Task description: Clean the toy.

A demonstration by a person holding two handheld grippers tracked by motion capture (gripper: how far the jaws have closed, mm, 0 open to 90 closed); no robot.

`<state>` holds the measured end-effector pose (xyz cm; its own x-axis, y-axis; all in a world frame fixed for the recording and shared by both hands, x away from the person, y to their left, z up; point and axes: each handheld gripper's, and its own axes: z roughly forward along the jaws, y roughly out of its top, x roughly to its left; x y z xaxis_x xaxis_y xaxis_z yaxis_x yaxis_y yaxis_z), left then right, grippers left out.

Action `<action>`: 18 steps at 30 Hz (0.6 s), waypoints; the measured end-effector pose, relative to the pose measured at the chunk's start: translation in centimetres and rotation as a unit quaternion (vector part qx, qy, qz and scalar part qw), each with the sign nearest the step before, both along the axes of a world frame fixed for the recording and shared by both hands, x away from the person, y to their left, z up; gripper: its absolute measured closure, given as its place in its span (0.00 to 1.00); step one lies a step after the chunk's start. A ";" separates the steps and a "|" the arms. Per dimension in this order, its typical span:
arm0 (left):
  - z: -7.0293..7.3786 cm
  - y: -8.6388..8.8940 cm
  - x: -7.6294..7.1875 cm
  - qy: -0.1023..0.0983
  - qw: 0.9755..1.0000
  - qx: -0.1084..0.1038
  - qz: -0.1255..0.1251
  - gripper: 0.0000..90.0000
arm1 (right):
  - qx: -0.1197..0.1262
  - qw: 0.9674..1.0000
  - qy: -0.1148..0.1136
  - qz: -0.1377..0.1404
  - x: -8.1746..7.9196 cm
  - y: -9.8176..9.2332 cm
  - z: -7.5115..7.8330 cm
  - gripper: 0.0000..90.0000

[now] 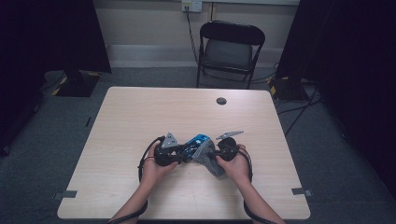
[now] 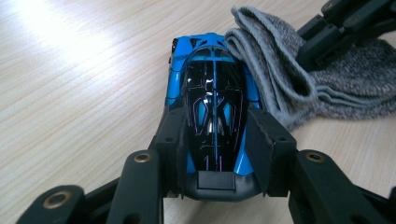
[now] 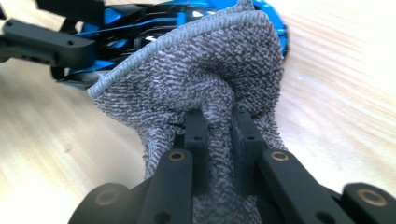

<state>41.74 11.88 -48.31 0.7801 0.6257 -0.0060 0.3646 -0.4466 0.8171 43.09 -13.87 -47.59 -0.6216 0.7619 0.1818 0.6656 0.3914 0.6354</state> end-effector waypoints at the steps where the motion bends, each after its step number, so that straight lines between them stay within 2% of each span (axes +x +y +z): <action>1: 0.0 0.0 0.0 0.000 1.000 0.001 0.000 0.66 | 0.002 1.000 0.003 -0.004 0.1 -0.2 0.0 0.88; 8: 0.0 0.0 0.0 0.002 1.000 -0.002 0.000 0.66 | 0.000 1.000 0.009 -0.030 0.9 -1.1 0.1 0.88; 12: 0.0 0.0 0.0 0.001 1.000 -0.002 0.000 0.66 | 0.012 0.999 0.013 -0.049 1.3 -1.8 -0.1 0.88; 18: 0.0 0.0 0.0 0.003 1.000 -0.001 0.001 0.66 | 0.004 0.997 0.005 -0.071 1.8 -2.1 0.0 0.88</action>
